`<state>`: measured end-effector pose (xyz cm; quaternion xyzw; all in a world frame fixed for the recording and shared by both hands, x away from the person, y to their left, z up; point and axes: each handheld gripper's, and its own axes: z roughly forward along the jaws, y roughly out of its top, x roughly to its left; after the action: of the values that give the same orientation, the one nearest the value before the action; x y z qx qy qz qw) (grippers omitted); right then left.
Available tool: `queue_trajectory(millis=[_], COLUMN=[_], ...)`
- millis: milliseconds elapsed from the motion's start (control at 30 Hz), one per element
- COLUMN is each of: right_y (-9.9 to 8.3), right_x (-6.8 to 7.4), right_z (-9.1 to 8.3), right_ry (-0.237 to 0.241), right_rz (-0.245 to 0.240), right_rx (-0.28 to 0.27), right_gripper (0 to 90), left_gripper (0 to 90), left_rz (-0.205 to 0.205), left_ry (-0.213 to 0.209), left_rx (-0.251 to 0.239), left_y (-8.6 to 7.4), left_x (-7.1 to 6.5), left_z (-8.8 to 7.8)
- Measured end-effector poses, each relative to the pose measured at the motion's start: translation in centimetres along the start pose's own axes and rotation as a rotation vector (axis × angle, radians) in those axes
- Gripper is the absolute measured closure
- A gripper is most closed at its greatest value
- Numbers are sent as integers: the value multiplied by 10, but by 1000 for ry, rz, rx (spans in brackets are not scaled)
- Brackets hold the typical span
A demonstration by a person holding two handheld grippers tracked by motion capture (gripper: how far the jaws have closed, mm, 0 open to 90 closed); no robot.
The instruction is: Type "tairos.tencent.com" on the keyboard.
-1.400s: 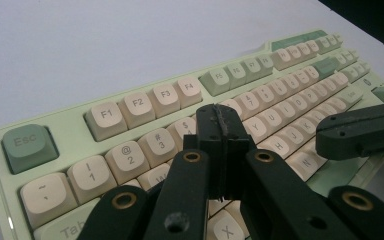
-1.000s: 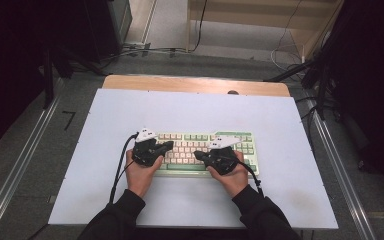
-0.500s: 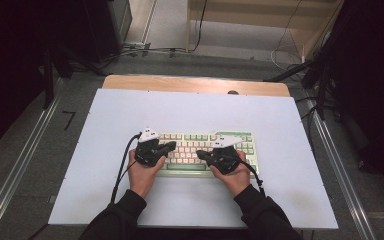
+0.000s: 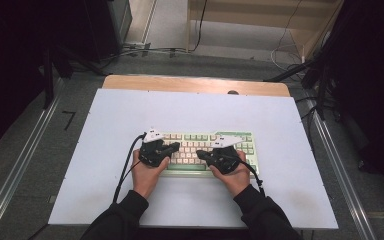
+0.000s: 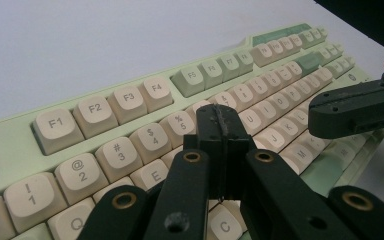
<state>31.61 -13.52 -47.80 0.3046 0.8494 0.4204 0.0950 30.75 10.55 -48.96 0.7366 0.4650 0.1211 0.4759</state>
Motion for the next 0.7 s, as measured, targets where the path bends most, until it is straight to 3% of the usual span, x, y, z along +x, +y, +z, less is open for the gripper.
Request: queue_trajectory(millis=[700], right_y=[0], right_x=[1], right_z=[0], right_ry=[1], right_rz=[-2], right_rx=[-1], right_gripper=[883], left_gripper=[900], left_rz=[1], left_ry=[1], left_rx=[8], left_y=[1], left_x=[-2], left_z=[7])
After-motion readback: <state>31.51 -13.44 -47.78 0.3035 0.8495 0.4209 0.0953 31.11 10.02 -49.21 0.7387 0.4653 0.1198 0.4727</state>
